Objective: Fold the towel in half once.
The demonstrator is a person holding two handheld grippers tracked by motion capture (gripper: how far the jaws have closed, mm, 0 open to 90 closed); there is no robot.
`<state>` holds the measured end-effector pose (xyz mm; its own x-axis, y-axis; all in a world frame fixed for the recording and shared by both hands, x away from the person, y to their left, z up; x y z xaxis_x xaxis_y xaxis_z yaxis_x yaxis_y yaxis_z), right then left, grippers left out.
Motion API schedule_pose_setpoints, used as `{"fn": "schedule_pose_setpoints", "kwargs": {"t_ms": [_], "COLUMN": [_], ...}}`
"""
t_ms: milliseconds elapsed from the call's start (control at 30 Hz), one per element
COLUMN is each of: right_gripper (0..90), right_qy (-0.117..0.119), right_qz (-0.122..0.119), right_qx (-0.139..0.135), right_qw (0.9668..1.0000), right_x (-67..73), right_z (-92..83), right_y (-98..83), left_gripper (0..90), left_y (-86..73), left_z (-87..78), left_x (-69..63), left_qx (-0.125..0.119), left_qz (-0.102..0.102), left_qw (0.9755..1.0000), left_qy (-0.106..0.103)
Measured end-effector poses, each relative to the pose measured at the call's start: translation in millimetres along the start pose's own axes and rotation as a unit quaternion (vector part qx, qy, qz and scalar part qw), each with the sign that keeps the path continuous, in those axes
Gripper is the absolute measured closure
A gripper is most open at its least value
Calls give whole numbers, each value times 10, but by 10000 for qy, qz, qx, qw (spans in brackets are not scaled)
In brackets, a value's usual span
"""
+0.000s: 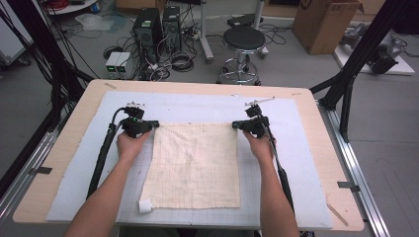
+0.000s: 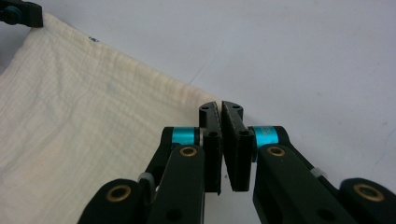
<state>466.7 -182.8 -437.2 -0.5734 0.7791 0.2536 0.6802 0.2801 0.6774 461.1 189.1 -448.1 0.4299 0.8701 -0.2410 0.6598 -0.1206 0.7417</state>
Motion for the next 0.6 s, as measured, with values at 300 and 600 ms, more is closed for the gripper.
{"fn": "schedule_pose_setpoints", "kwargs": {"t_ms": [300, 600], "right_gripper": [869, 869], "right_qy": [137, 378], "right_qz": [-9, -91], "right_qx": [-175, -204], "right_qw": [9998, 9990], "right_x": [13, 40], "right_z": [-91, -140], "right_y": [82, 86], "left_gripper": [877, 876], "left_y": [97, 117], "left_z": [-103, -177], "left_x": [48, 25], "left_qx": [-205, -299], "left_qz": [-88, -42], "left_qw": [9997, 9992], "left_qy": [-119, -280]}}
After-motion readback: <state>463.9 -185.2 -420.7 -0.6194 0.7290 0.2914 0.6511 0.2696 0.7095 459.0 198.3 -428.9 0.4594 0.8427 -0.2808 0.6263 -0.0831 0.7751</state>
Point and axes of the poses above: each handheld gripper's, and its own axes: z roughly forward along the jaws, y roughly out of its top, x roughly to its left, the point moved 4 cm from there along z, roughly forward along the jaws, and after that the axes turned 1 degree about x, right-handed, at the moved point
